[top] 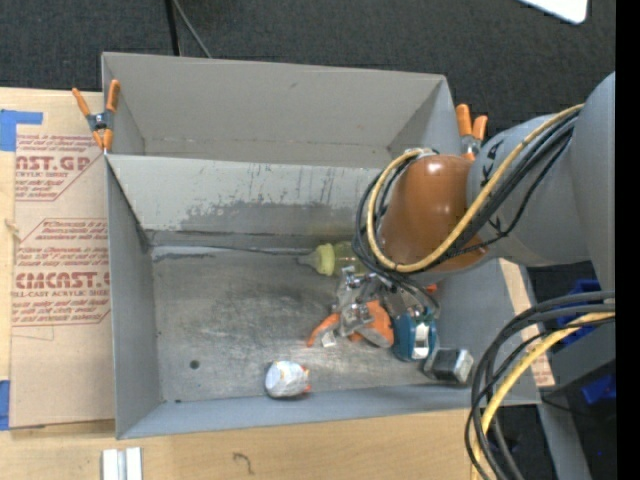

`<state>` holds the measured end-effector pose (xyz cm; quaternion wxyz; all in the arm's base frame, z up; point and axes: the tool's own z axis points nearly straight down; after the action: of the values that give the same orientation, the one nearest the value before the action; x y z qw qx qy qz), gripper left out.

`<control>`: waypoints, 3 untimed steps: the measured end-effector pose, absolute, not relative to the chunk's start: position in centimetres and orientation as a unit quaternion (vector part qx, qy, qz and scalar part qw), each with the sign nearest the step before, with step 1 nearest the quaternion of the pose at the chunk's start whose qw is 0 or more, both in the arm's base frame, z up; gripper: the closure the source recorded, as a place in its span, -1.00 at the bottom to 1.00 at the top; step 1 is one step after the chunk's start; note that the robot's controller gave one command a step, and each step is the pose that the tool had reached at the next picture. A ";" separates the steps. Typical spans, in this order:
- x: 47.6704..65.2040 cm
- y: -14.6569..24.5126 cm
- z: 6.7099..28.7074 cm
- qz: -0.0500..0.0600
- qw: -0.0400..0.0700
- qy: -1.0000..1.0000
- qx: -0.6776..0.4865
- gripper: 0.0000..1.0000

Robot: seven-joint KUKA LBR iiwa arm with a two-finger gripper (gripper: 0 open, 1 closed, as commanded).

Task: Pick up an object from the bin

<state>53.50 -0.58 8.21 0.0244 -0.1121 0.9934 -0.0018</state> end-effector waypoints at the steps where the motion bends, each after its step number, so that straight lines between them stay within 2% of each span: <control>1: 53.5 -0.6 8.2 -0.002 0.024 0.993 -0.112 1.00; 2: 52.3 -0.8 10.8 0.001 -0.002 0.993 -0.118 1.00; 3: 52.6 -0.2 16.9 0.001 -0.002 0.992 -0.128 1.00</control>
Offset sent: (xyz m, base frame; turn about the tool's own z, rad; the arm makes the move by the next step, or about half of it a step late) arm -0.0019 -0.0097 0.1313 -0.0356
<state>52.62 -0.22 16.95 -0.0017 -0.1277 0.9918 0.0006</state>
